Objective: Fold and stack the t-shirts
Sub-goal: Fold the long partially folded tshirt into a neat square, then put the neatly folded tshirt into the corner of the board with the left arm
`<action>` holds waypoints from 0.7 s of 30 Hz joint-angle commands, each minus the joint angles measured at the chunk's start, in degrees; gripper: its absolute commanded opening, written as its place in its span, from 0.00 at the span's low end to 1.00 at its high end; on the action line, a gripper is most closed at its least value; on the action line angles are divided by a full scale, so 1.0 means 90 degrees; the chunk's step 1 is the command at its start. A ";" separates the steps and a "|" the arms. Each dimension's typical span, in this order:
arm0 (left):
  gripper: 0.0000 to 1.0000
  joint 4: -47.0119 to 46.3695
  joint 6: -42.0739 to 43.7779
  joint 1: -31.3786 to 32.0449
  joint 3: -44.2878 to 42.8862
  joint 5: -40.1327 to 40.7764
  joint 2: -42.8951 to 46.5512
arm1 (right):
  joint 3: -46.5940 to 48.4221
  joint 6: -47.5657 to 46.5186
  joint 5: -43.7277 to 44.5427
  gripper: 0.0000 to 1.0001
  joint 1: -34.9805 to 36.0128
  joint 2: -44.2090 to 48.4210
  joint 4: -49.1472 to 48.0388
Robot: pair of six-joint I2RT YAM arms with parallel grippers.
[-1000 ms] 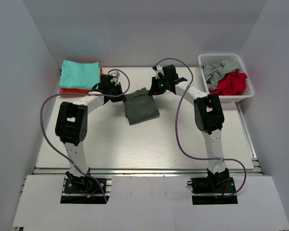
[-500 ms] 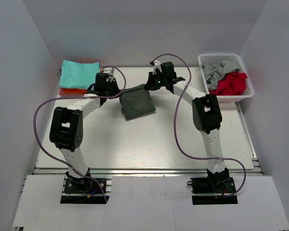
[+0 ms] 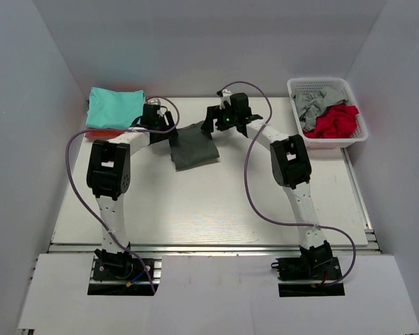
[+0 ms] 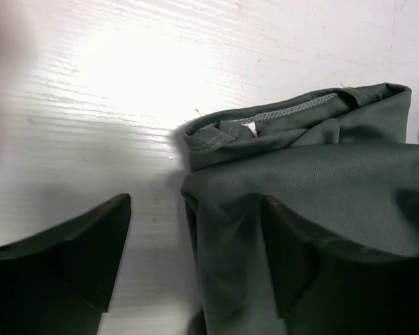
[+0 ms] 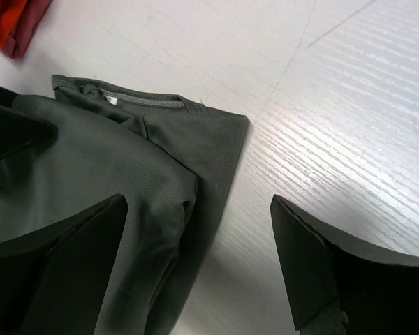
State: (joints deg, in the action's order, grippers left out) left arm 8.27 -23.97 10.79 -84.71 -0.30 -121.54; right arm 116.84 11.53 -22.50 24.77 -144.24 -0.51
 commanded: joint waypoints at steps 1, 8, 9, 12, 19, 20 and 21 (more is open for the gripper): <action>0.87 0.0184 -0.0032 -0.0046 -0.0246 0.0140 0.0476 | -0.0012 -0.0138 0.0078 0.89 -0.0009 0.0792 -0.0119; 1.00 -0.0011 -0.0032 -0.0046 0.0758 -0.0473 0.1667 | -0.1639 -0.0158 -0.0058 0.89 0.0060 0.2188 0.0126; 1.00 -0.0088 -0.0032 -0.0046 0.1050 -0.0572 0.1765 | -0.1808 -0.0139 -0.0049 0.89 0.0069 0.2431 -0.0058; 1.00 -0.0206 0.0036 0.0012 0.1441 -0.1029 0.1922 | -0.2588 -0.0061 0.0127 0.89 0.0060 0.2901 -0.0119; 0.92 0.0076 0.0036 0.0071 0.1560 -0.1276 0.1561 | -0.4211 0.0085 0.0322 0.89 0.0040 0.4404 -0.0431; 0.90 0.0077 0.0036 0.0071 0.1464 -0.1218 0.1474 | -0.4338 0.0105 0.0322 0.89 0.0031 0.4657 -0.0489; 0.89 0.0280 0.0036 0.0071 0.1385 -0.1159 0.1289 | -0.4697 0.0144 0.0342 0.89 0.0040 0.4882 -0.0577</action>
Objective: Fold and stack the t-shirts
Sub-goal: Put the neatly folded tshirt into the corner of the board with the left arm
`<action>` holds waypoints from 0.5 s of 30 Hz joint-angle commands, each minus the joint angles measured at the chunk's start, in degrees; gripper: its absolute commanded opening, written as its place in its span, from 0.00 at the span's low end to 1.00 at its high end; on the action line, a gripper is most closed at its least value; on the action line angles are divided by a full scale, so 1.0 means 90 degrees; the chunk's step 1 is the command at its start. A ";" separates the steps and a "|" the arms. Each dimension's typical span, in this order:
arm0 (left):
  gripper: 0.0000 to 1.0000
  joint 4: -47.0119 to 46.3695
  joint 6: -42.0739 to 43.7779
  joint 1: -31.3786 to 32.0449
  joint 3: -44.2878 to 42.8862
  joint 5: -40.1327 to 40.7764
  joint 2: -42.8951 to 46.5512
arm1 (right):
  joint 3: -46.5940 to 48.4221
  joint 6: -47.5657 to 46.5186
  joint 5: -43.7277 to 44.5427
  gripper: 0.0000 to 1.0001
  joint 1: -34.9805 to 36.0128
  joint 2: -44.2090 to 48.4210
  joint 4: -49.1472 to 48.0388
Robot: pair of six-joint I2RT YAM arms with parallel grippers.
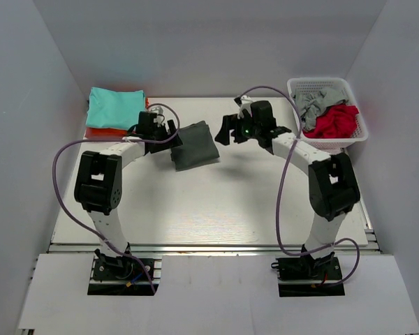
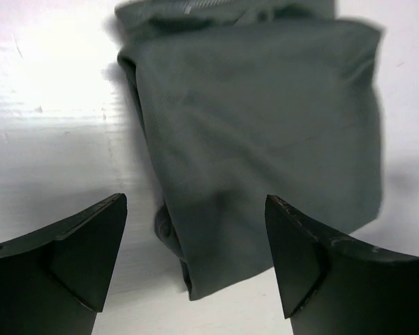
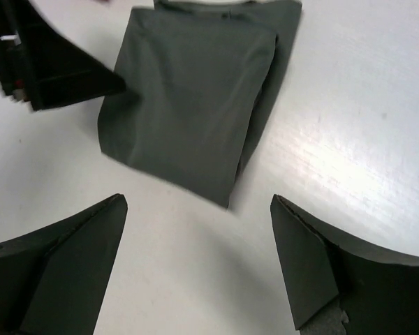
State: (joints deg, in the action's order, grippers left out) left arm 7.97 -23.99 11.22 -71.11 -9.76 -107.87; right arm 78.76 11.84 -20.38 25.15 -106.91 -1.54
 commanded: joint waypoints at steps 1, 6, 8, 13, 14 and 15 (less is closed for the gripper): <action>0.89 0.0316 0.0038 0.0022 -0.0203 -0.0107 -0.0318 | -0.0567 0.0111 0.0145 0.89 -0.0011 0.0940 -0.0502; 0.82 0.0257 0.0262 0.0139 -0.0506 -0.0262 -0.0884 | -0.1280 0.0159 0.0389 0.89 -0.0021 0.1566 -0.0473; 0.76 0.0364 0.0263 0.0140 -0.0711 -0.0263 -0.1244 | -0.1689 0.0266 0.0545 0.89 -0.0030 0.1936 -0.0493; 0.55 0.0482 0.0409 0.0267 -0.0858 -0.0332 -0.1666 | -0.2403 0.0394 0.0994 0.89 -0.0030 0.2553 -0.0571; 0.50 0.0482 0.0409 0.0354 -0.0858 -0.0332 -0.1734 | -0.2452 0.0375 0.1034 0.89 -0.0040 0.2708 -0.0581; 0.48 0.0424 0.0409 0.0422 -0.0858 -0.0332 -0.1735 | -0.2491 0.0365 0.1073 0.89 -0.0030 0.2748 -0.0581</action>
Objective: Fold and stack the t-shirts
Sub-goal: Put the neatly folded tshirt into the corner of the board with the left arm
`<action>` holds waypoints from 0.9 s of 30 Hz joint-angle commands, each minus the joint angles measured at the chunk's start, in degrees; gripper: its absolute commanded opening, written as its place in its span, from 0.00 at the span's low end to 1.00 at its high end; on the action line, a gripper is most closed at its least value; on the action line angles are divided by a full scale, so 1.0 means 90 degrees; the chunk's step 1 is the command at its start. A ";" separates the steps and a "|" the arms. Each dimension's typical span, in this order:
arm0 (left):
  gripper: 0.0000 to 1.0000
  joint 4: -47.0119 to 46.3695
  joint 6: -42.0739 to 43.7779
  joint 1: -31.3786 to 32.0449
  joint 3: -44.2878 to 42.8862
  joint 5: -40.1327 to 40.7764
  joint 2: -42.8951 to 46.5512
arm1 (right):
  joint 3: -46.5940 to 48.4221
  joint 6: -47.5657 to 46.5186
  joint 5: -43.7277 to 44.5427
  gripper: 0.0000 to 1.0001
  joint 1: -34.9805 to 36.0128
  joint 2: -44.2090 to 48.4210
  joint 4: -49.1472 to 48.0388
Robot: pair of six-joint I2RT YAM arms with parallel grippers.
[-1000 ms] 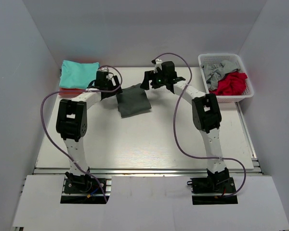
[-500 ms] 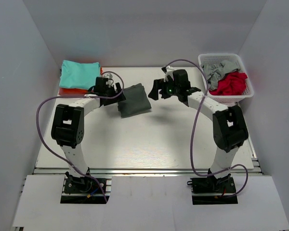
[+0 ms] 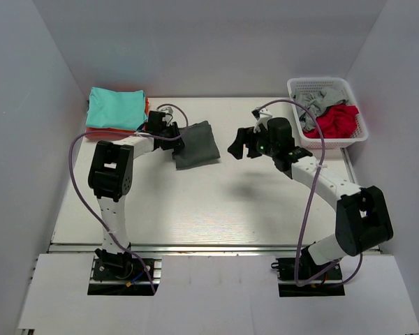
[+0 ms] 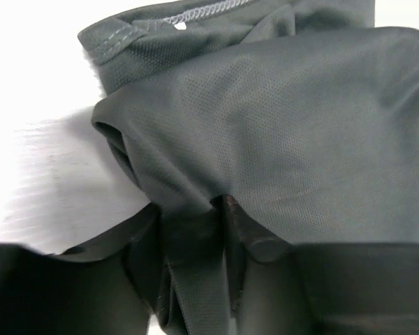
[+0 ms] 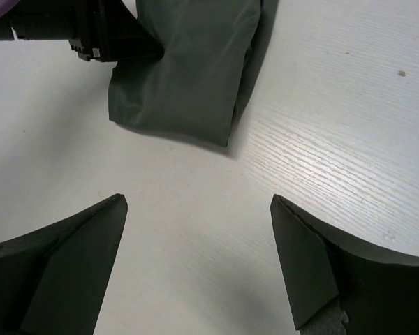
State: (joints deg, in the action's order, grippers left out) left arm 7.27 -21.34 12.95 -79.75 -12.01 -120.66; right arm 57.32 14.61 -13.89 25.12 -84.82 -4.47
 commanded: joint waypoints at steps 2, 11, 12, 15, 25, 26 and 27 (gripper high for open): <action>0.41 0.0443 0.0174 0.0308 0.0101 0.0132 -0.0391 | -0.0226 0.0027 0.0459 0.89 -0.0028 0.0429 -0.0226; 0.00 0.1203 0.0711 0.0573 -0.1186 0.1343 -0.0812 | -0.0734 -0.0236 0.1103 0.89 -0.0037 0.0976 -0.0119; 0.00 0.1291 0.0808 0.0573 -0.1285 0.1470 -0.0696 | -0.0773 -0.0246 0.1297 0.89 -0.0038 0.1151 -0.0119; 0.00 0.1584 0.1315 0.0573 -0.1695 0.2104 -0.0442 | -0.0929 -0.0324 0.1523 0.89 -0.0038 0.1356 -0.0099; 0.00 0.1282 0.3639 0.0387 -0.1657 0.2184 0.1111 | -0.1193 -0.0286 0.1651 0.89 -0.0047 0.1427 -0.0236; 0.00 0.1282 0.3805 0.0387 -0.1657 0.2126 0.1170 | -0.1145 -0.0276 0.1612 0.89 -0.0047 0.1387 -0.0236; 0.00 0.1340 0.3913 0.0329 -0.1754 0.2126 0.1238 | -0.1096 -0.0266 0.1592 0.91 -0.0038 0.1358 -0.0236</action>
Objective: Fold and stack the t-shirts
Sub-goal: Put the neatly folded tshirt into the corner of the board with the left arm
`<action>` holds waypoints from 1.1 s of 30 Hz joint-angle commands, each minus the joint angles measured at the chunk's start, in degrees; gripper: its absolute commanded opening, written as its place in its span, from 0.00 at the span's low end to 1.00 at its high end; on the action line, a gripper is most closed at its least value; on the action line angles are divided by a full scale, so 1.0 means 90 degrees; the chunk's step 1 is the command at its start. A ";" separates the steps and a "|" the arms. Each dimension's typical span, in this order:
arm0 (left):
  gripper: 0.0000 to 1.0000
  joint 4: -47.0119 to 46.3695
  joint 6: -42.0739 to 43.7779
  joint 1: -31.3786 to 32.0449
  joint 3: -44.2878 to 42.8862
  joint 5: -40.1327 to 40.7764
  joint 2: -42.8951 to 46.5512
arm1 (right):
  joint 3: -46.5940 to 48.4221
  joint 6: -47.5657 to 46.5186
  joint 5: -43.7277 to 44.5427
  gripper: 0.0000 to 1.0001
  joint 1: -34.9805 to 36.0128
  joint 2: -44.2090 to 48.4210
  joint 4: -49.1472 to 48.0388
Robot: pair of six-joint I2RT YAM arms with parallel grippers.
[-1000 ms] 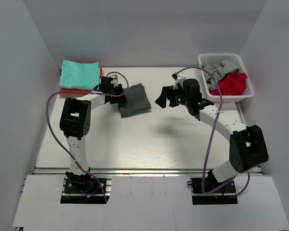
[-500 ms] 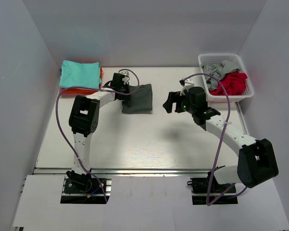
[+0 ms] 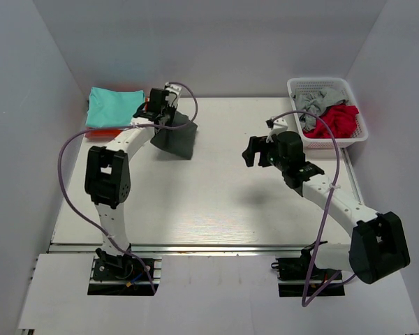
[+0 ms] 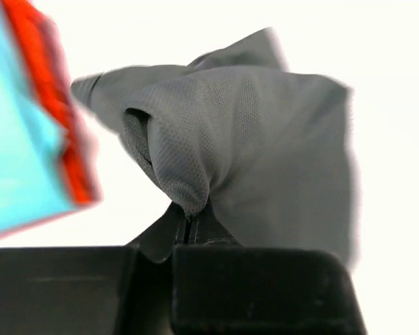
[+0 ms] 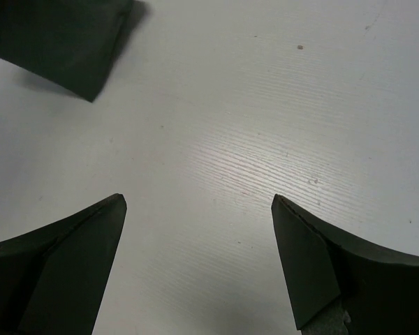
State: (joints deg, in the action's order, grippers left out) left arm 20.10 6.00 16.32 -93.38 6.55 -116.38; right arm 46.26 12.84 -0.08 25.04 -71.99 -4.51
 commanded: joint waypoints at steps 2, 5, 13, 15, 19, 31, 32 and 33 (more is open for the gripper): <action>0.00 0.0100 0.1071 -0.0103 -0.0512 0.0064 0.0821 | 0.0211 -0.0050 -0.0175 0.91 -0.0057 -0.0165 -0.0221; 0.00 0.0305 0.1325 -0.0259 -0.0951 0.0132 0.0821 | 0.0368 -0.0021 -0.0323 0.91 -0.0018 -0.0292 -0.0182; 0.00 0.1283 0.2057 -0.0690 -0.2786 -0.0083 0.0041 | 0.0778 0.0145 -0.0675 0.91 -0.0018 -0.0585 -0.0104; 0.00 0.1390 0.2126 -0.0942 -0.2886 -0.0083 -0.0027 | 0.0827 0.0184 -0.0636 0.91 -0.0018 -0.0595 -0.0084; 0.00 0.1331 0.2350 -0.1334 -0.3101 -0.0209 -0.0087 | 0.0953 0.0185 -0.0617 0.91 -0.0009 -0.0605 -0.0007; 0.00 0.1273 0.2009 -0.2310 -0.4136 -0.0601 -0.1385 | 0.1500 0.0009 -0.0304 0.91 -0.0018 -0.0751 0.0345; 0.00 0.1215 0.1941 -0.2379 -0.4194 -0.0542 -0.1502 | 0.1549 0.0009 -0.0294 0.91 -0.0018 -0.0771 0.0345; 0.00 0.1214 0.1941 -0.2486 -0.4291 -0.0435 -0.1503 | 0.1569 -0.0020 -0.0294 0.91 -0.0018 -0.0761 0.0365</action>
State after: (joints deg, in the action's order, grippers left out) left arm 31.46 24.80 -4.27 -128.20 2.17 -131.02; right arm 57.32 13.76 -3.97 24.91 -78.59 -1.61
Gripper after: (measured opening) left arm 0.035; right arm 0.907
